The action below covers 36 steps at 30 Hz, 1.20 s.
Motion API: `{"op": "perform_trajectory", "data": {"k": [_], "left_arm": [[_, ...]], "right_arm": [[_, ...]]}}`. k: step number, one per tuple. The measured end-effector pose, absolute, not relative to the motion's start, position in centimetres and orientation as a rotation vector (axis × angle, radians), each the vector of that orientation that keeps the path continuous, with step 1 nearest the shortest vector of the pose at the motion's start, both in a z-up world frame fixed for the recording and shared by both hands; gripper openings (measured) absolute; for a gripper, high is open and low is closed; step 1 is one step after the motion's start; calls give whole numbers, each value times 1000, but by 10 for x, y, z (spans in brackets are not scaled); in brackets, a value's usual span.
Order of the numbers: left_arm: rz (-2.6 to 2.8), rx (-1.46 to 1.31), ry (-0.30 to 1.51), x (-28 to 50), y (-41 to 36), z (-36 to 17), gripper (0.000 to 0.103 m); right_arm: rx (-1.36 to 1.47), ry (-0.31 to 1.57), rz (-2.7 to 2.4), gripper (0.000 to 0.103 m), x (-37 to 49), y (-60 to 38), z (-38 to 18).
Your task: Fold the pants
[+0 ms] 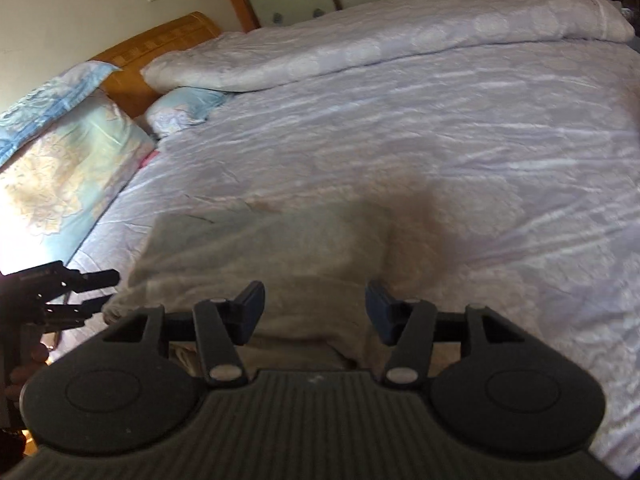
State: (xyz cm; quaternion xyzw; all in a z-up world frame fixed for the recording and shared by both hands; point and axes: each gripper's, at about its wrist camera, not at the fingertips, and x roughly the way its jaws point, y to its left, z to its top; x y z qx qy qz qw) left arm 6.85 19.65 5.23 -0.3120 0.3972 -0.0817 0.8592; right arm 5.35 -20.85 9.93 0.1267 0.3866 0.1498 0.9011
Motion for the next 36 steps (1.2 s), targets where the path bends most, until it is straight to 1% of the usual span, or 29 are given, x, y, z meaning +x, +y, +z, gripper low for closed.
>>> {"op": "perform_trajectory", "data": {"k": [2,4,7,9,11,12,13,14,17,20,22,25,29,30,33,36], "left_arm": [[-148,-613,844,67,191,55,43],[-131,-605,863,66,190,54,42],[-117,-616,883,67,189,50,42],[-114,-608,890,68,187,48,34],[-106,-604,897,69,185,46,24],[-108,-607,895,68,185,46,22],[-111,-610,890,67,185,48,20],[-110,-610,882,66,186,50,19],[-115,-621,875,63,190,52,19],[-119,-646,885,63,195,47,19],[-125,-663,886,62,197,45,19],[-125,-661,890,61,198,40,19],[-125,-660,901,59,197,34,19],[-123,-659,903,59,197,33,19],[-118,-669,909,58,198,32,22],[-121,-656,905,55,197,38,25]], "right_arm": [[308,819,288,59,50,-213,89],[330,802,301,58,46,-210,88],[198,773,338,57,43,-187,94],[105,785,353,56,42,-178,91],[44,794,349,49,48,-172,81],[20,793,352,39,49,-175,77],[5,794,349,13,55,-172,73],[4,796,349,5,59,-171,72],[18,727,350,4,52,-171,93],[-55,664,371,4,33,-167,116],[-95,646,378,4,20,-167,120],[-165,673,375,4,5,-164,102],[-205,798,361,4,6,-161,50],[-207,803,357,4,6,-160,43],[-265,783,359,4,5,-153,46],[-230,816,385,9,9,-159,52]]}}
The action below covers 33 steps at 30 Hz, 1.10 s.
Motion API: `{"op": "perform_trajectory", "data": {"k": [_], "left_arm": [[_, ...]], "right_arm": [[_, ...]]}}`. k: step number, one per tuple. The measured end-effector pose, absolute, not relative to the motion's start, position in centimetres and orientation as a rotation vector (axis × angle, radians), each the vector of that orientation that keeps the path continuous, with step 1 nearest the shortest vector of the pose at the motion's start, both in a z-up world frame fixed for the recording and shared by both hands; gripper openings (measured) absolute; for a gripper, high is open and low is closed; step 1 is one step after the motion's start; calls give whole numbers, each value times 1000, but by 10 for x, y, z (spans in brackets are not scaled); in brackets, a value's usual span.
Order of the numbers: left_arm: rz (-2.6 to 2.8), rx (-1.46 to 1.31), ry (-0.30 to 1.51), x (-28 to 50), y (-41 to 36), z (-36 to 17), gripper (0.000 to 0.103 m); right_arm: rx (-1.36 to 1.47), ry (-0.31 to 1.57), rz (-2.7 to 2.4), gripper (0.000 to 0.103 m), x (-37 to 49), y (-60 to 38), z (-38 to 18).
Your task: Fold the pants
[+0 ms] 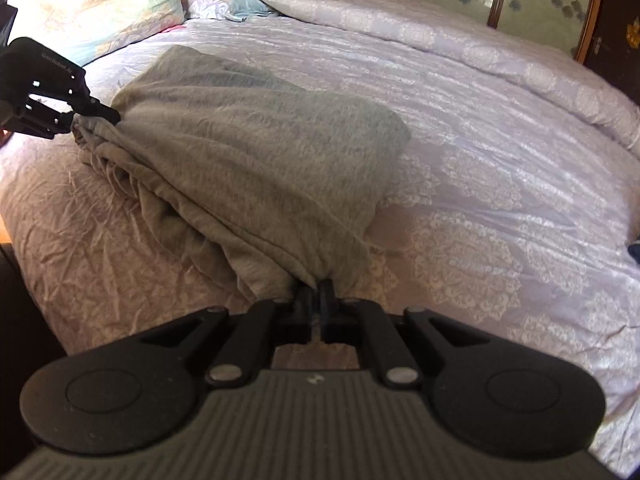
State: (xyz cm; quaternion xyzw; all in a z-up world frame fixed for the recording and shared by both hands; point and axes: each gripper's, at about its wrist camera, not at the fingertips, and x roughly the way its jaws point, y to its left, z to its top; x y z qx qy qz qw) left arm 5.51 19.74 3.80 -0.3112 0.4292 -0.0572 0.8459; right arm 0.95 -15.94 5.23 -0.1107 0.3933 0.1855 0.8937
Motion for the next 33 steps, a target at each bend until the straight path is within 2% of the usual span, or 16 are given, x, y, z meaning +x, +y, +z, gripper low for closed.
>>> {"op": "perform_trajectory", "data": {"k": [4,8,13,21,25,30,33], "left_arm": [[-125,-672,871,45,207,54,25],[-137,-699,785,40,214,82,26],[-245,-638,744,52,179,107,26],[-254,-526,857,56,147,66,26],[-234,-565,898,51,158,36,16],[-243,-632,903,55,171,42,15],[-236,-659,837,59,186,64,17]], "right_arm": [[-90,834,428,11,10,-181,70],[29,777,421,12,11,-197,96],[214,744,413,14,43,-200,113],[300,871,460,14,58,-175,75],[300,961,476,11,45,-174,46],[363,977,482,9,46,-183,47],[341,954,494,13,44,-183,60]]}}
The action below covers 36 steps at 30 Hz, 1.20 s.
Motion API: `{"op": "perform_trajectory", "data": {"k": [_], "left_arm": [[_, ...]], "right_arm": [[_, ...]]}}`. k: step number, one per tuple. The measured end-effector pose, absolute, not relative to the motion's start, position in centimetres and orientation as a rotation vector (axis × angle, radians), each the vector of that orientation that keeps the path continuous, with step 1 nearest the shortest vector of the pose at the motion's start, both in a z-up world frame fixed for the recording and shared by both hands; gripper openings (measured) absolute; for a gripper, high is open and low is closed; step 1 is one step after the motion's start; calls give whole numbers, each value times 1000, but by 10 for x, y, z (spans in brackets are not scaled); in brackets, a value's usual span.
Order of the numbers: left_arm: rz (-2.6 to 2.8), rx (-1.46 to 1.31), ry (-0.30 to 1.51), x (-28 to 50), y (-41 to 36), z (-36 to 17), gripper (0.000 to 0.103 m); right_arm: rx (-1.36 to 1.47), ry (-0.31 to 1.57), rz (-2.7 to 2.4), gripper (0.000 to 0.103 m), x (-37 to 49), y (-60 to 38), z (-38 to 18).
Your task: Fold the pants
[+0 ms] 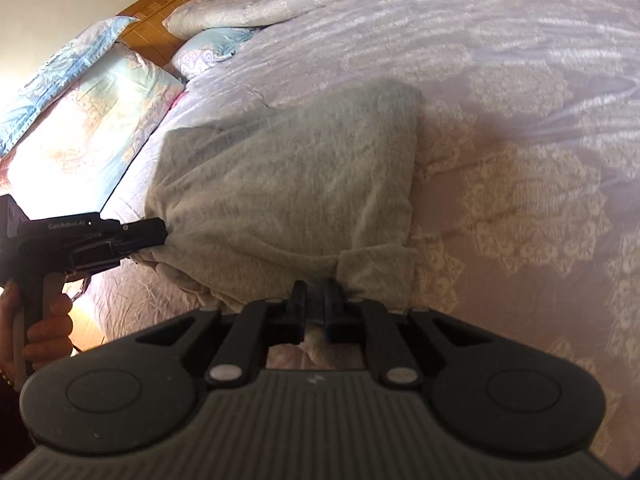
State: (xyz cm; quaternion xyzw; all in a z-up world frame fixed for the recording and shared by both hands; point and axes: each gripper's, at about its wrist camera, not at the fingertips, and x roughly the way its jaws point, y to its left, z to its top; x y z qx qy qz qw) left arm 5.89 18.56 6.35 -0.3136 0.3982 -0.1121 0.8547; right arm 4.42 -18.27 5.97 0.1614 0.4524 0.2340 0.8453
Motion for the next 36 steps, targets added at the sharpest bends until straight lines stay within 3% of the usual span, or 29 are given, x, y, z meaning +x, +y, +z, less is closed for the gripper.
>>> {"op": "perform_trajectory", "data": {"k": [9,15,21,27,28,30,32,36], "left_arm": [[-312,-558,809,116,159,91,17],[-213,-587,850,155,169,60,16],[-162,-541,899,180,170,33,8],[-169,-575,894,180,177,39,8],[-178,-581,878,174,181,45,11],[-173,-576,837,159,191,60,28],[-137,-545,811,142,202,71,58],[-171,-549,866,120,225,65,82]], "right_arm": [[383,803,421,14,94,-201,98],[394,877,385,14,142,-188,68],[404,953,300,14,173,-184,35],[502,955,289,17,172,-197,35],[507,939,291,26,168,-199,41],[543,905,306,40,160,-208,51],[564,884,314,41,148,-215,59],[634,875,337,48,117,-233,64]]}}
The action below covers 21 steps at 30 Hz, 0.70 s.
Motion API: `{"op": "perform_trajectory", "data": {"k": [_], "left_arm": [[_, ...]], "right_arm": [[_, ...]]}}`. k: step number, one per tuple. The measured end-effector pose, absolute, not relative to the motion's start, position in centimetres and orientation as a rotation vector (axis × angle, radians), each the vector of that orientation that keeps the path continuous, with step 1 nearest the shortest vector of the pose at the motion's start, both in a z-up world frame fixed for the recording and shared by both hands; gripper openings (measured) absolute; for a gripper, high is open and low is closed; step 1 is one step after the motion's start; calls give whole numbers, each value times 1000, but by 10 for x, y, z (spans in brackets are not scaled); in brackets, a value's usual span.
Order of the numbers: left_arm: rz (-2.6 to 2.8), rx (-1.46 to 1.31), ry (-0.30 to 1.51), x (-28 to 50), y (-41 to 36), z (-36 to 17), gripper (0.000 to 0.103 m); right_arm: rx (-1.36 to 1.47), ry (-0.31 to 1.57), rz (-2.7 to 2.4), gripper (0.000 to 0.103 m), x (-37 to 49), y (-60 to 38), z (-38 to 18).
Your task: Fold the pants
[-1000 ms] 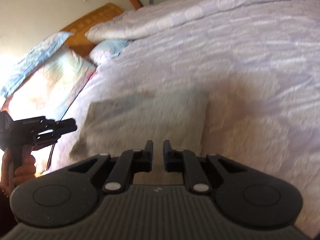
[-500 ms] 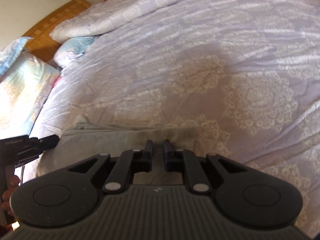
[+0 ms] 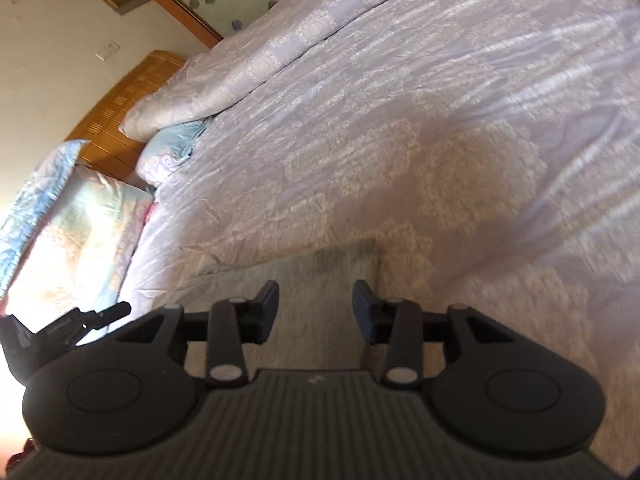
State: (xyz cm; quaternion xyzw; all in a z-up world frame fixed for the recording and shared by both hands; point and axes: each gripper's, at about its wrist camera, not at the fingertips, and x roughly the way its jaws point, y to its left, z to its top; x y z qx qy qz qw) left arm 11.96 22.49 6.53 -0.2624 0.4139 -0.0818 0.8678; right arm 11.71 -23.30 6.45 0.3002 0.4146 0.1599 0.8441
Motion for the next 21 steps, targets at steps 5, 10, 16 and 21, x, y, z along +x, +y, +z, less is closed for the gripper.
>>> {"op": "perform_trajectory", "data": {"k": [5,10,16,21], "left_arm": [[-248,-669,976,106,245,34,93],[-334,-835,995,97,247,12,93],[-286,-655,998,97,209,21,89],[-160,-301,1003,92,155,35,71]], "right_arm": [[730,914,354,59,84,-251,56],[781,993,347,65,65,-254,41],[809,1040,379,66,68,-238,38],[765,1062,441,66,78,-210,35]]}}
